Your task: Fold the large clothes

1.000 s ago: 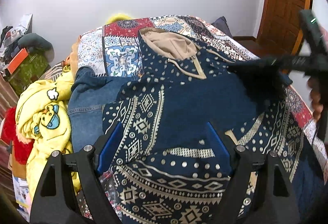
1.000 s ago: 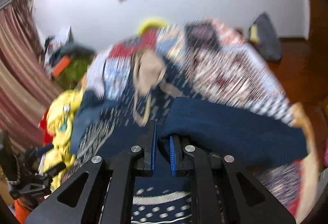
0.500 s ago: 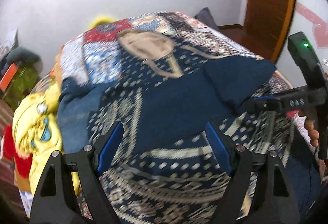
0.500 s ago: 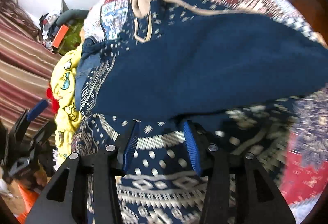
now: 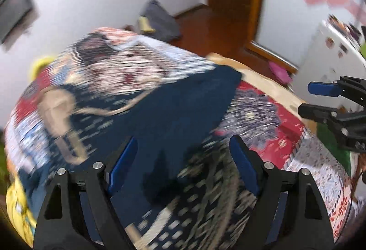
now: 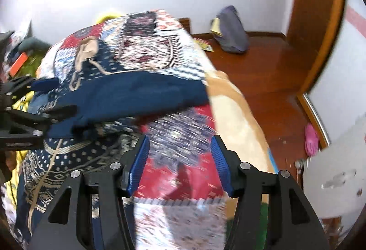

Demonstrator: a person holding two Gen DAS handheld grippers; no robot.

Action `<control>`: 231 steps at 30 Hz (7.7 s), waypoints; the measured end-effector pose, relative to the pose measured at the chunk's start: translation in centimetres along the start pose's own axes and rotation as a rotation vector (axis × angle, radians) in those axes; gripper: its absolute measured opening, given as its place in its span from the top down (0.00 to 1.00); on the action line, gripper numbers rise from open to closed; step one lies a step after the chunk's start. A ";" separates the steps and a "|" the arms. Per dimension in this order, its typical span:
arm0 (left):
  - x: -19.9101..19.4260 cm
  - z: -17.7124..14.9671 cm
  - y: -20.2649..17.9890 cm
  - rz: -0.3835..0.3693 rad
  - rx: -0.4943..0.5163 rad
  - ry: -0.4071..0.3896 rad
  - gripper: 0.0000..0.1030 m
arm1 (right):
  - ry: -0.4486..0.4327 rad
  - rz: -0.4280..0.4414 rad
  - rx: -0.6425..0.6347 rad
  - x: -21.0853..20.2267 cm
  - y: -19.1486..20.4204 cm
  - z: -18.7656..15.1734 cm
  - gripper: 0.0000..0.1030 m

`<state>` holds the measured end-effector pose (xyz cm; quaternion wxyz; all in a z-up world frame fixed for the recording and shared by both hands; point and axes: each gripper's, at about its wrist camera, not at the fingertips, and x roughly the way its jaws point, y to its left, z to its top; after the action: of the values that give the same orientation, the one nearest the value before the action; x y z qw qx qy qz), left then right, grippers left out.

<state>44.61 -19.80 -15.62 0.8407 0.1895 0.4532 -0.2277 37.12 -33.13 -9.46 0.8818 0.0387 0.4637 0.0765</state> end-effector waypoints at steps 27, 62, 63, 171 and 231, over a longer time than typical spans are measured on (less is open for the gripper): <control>-9.0 -2.0 15.3 0.121 -0.365 -0.257 0.96 | 0.030 0.118 -0.027 2.7 4.6 1.8 0.50; -11.1 -31.2 27.1 0.209 -0.688 0.097 0.42 | 0.298 0.004 -0.103 10.2 11.8 2.7 0.38; -11.8 -30.6 27.4 0.215 -0.680 0.081 0.42 | 0.280 0.007 -0.127 9.5 12.3 3.1 0.38; 0.1 -15.2 28.9 0.136 -0.592 -0.063 0.90 | 0.191 0.279 -0.357 16.8 30.1 8.4 0.82; -8.5 -25.9 9.8 -0.002 -0.524 0.058 0.28 | 0.345 0.294 -0.213 4.2 18.3 -8.6 0.48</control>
<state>28.43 3.71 -20.66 0.8476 -0.0288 0.5208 -0.0978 30.53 -14.40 -15.17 0.7681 -0.0010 0.5861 0.2580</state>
